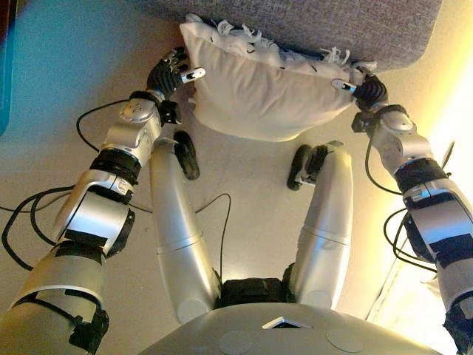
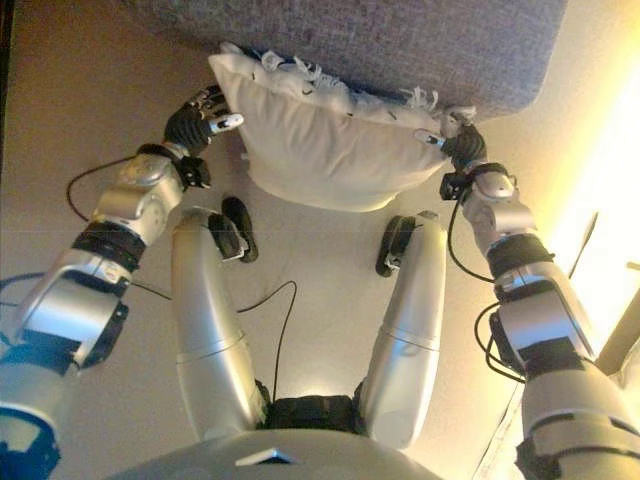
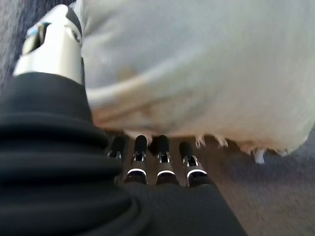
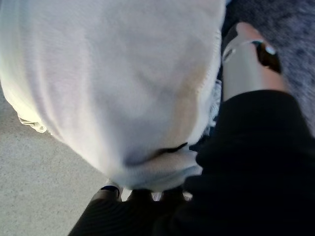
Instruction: Pick up the cushion and take it to the sofa
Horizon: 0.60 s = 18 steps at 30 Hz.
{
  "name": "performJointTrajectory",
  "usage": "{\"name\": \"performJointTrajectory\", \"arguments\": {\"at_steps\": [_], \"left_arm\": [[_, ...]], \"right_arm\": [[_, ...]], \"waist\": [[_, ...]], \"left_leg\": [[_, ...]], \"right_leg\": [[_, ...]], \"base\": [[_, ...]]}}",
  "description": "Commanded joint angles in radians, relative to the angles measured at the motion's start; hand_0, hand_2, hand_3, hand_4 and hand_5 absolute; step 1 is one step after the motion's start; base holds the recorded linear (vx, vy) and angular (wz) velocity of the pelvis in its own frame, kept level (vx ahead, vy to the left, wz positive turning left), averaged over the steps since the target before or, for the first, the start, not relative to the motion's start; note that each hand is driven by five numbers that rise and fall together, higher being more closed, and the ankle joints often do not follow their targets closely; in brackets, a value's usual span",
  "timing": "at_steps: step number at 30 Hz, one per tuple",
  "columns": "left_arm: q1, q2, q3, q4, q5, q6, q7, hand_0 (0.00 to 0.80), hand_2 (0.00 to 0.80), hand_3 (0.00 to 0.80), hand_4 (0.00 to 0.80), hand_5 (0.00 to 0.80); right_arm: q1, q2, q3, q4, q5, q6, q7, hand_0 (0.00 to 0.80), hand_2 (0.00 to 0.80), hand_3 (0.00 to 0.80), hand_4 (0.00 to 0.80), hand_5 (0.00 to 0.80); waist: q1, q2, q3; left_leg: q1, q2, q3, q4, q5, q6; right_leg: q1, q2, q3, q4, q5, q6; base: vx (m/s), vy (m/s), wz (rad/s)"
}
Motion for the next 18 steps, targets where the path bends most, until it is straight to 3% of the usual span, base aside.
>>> {"name": "performJointTrajectory", "arguments": {"at_steps": [1, 11, 12, 13, 14, 15, 18], "left_arm": [[-0.09, 0.003, -0.039, 0.056, -0.009, 0.005, -0.052, 0.0, 0.0, 0.0, 0.0, 0.0], [-0.198, -0.018, -0.141, 0.112, 0.018, 0.066, -0.148, 0.0, 0.0, 0.0, 0.0, 0.0], [-0.208, -0.02, -0.155, 0.114, 0.033, 0.067, -0.161, 0.527, 0.527, 0.527, 0.527, 0.527], [-0.226, -0.02, -0.176, 0.12, 0.03, 0.057, -0.162, 0.8, 0.8, 0.8, 0.8, 0.8], [-0.236, -0.02, -0.183, 0.125, 0.021, 0.045, -0.165, 0.8, 0.8, 0.8, 0.8, 0.8], [-0.244, -0.021, -0.187, 0.127, 0.006, 0.035, -0.17, 0.8, 0.8, 0.8, 0.8, 0.8], [-0.258, -0.026, -0.192, 0.124, -0.012, 0.008, -0.174, 0.8, 0.8, 0.8, 0.8, 0.8]], "right_arm": [[-0.074, -0.002, 0.034, 0.044, -0.091, -0.013, 0.025, 0.0, 0.0, 0.0, 0.0, 0.0], [-0.146, 0.002, 0.117, 0.072, -0.159, -0.005, 0.032, 0.0, 0.0, 0.0, 0.0, 0.0], [-0.156, 0.003, 0.125, 0.075, -0.161, -0.006, 0.031, 0.0, 0.0, 0.0, 0.0, 0.0], [-0.169, 0.005, 0.134, 0.075, -0.169, -0.001, 0.028, 0.0, 0.0, 0.0, 0.0, 0.0], [-0.178, 0.004, 0.14, 0.078, -0.196, 0.014, 0.016, 0.229, 0.229, 0.229, 0.229, 0.229], [-0.186, 0.003, 0.149, 0.082, -0.224, 0.019, 0.004, 0.8, 0.8, 0.8, 0.8, 0.8], [-0.2, 0.003, 0.171, 0.095, -0.259, 0.03, -0.038, 0.8, 0.8, 0.8, 0.8, 0.8]], "waist": [[0.008, 0.0, -0.013], [-0.01, 0.003, -0.013], [-0.011, 0.004, -0.013], [-0.013, 0.004, -0.013], [-0.014, 0.005, -0.013], [-0.015, 0.005, -0.013], [-0.017, 0.007, -0.013]], "left_leg": [[0.051, 0.027, 0.042, -0.016, -0.067, 0.019], [-0.004, 0.029, 0.052, -0.001, -0.069, 0.024], [-0.01, 0.029, 0.053, 0.001, -0.07, 0.025], [-0.018, 0.03, 0.055, 0.003, -0.07, 0.025], [-0.025, 0.031, 0.056, 0.005, -0.07, 0.025], [-0.032, 0.032, 0.057, 0.008, -0.072, 0.027], [-0.051, 0.036, 0.057, 0.015, -0.075, 0.029]], "right_leg": [[0.014, -0.022, -0.002, -0.164, 0.169, -0.035], [-0.038, -0.022, 0.012, -0.177, 0.19, -0.034], [-0.044, -0.023, 0.012, -0.178, 0.192, -0.034], [-0.051, -0.023, 0.013, -0.179, 0.194, -0.034], [-0.057, -0.023, 0.014, -0.179, 0.194, -0.034], [-0.064, -0.024, 0.014, -0.179, 0.194, -0.036], [-0.081, -0.022, 0.014, -0.175, 0.191, -0.04]], "base": [[0.0, 0.0, 0.0], [-0.007, -0.001, 0.0], [-0.033, 0.001, -0.01], [-0.034, 0.001, -0.01], [-0.034, -0.001, -0.01], [0.0, 0.0, 0.0], [0.0, 0.0, 0.0]]}}
